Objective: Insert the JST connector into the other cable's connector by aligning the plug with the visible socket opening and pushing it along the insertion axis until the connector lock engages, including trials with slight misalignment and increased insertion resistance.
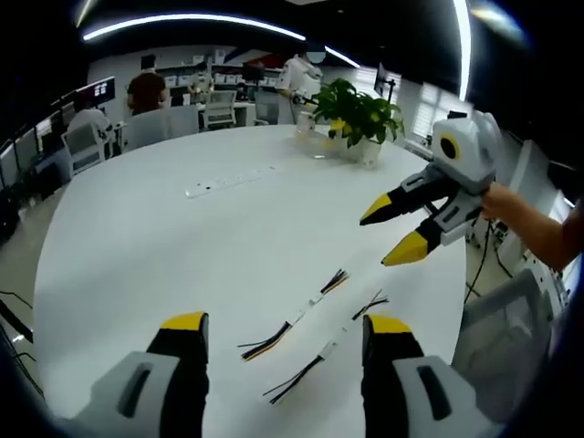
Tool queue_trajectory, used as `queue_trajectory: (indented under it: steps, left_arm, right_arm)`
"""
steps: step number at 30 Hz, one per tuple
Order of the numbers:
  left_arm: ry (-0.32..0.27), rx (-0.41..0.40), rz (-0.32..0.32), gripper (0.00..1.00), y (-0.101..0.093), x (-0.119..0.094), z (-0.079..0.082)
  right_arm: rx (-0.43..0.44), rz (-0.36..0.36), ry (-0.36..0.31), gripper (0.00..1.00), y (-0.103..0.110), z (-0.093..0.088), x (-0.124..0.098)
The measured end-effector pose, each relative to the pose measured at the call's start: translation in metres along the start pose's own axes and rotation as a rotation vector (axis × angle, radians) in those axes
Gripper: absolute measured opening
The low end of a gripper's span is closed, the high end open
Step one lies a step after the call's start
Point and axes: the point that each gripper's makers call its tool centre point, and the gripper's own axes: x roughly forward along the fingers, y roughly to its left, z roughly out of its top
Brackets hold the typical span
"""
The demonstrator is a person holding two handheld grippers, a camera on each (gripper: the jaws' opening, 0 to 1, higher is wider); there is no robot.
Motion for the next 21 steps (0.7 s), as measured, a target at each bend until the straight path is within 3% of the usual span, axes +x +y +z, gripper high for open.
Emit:
queue_trajectory:
  steps: [13,21]
  left_arm:
    - [0.039,0.013,0.011,0.65,0.005,0.012,-0.015]
    - [0.04,0.027,0.006,0.64,0.002,0.016,-0.014]
  right_arm:
    - [0.028,0.014,0.008,0.34,0.001,-0.006,0.006]
    - [0.039,0.026,0.011,0.35,0.002,-0.011,0.01]
